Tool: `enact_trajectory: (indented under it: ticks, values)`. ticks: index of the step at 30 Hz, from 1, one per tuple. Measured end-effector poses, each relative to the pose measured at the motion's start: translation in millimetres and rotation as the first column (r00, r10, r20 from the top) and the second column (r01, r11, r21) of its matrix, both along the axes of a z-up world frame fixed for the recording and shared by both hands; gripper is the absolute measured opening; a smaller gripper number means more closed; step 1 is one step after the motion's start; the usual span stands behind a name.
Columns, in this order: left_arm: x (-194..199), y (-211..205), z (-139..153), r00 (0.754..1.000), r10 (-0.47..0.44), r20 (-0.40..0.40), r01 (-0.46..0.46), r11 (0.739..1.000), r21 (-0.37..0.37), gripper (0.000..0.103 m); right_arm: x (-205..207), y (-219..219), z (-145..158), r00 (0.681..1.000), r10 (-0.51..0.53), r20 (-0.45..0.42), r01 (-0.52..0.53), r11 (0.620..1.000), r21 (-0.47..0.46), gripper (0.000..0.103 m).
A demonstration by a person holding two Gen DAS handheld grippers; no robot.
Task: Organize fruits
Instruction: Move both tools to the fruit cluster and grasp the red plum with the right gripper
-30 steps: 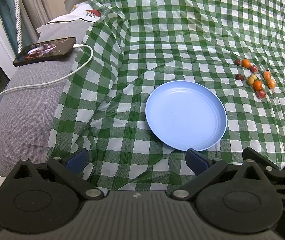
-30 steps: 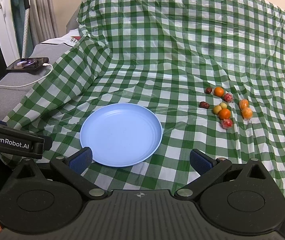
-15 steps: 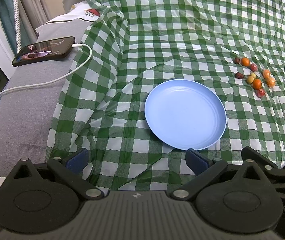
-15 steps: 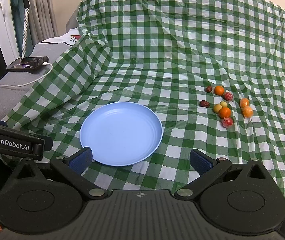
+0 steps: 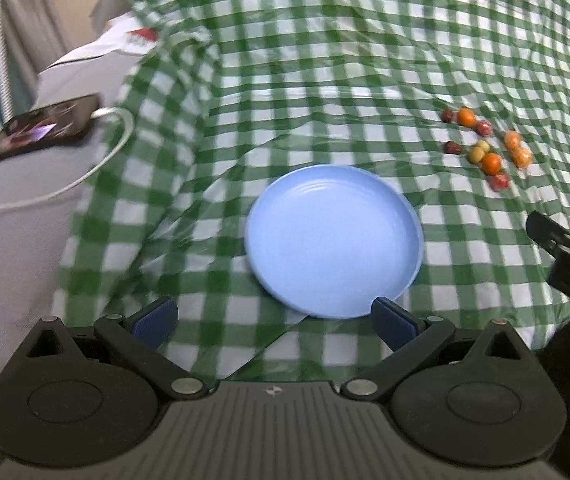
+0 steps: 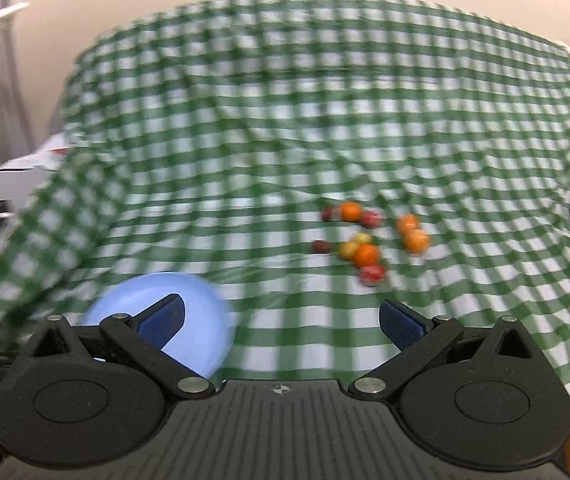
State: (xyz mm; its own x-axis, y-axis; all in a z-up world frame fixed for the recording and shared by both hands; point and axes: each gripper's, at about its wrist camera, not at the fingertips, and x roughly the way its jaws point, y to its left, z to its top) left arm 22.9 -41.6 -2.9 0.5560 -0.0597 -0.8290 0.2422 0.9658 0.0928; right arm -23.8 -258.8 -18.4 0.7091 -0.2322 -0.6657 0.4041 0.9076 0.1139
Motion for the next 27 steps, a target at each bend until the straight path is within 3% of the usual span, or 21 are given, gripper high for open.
enact_trajectory:
  ticks: [6, 9, 12, 16, 19, 21, 22, 24, 27]
  values:
    - [35, -51, 4, 0.994, -0.069, 0.088, 0.069, 0.998, 0.002, 0.103, 27, -61, -46, 0.992, -0.126, -0.028, 0.125, 0.992, -0.024, 0.102]
    - [61, -82, -1, 0.991, -0.122, 0.05, 0.121, 0.992, 0.023, 0.103, 49, -86, -72, 0.991, -0.131, -0.034, 0.13, 0.991, -0.015, 0.101]
    - [85, -108, -12, 0.986, -0.166, -0.01, 0.166, 0.986, 0.015, 0.103, 75, -104, -99, 0.993, -0.106, -0.05, 0.106, 0.994, -0.008, 0.083]
    - [119, -146, -31, 0.973, -0.231, -0.013, 0.232, 0.972, 0.026, 0.103, 105, -117, -133, 0.993, -0.076, -0.086, 0.077, 0.997, 0.0, 0.071]
    - [143, -175, -46, 0.962, -0.275, 0.0, 0.275, 0.961, 0.041, 0.103, 123, -122, -160, 0.991, -0.029, -0.128, 0.032, 0.999, 0.027, 0.051]
    - [155, -194, -54, 0.952, -0.306, 0.005, 0.305, 0.951, 0.044, 0.103, 125, -121, -171, 0.993, -0.006, -0.114, 0.007, 1.0, 0.007, 0.046]
    - [162, -206, -60, 0.943, -0.334, 0.009, 0.333, 0.942, 0.045, 0.103, 125, -121, -172, 0.995, 0.006, -0.099, -0.009, 1.0, -0.022, 0.032]
    - [171, -227, -69, 0.915, -0.402, 0.026, 0.399, 0.914, 0.067, 0.103, 122, -127, -171, 0.997, -0.007, -0.075, 0.006, 1.0, -0.018, 0.032]
    - [179, -259, -86, 0.845, -0.533, 0.046, 0.523, 0.841, 0.14, 0.102, 115, -144, -169, 0.992, -0.109, -0.056, 0.106, 0.993, -0.04, 0.032]
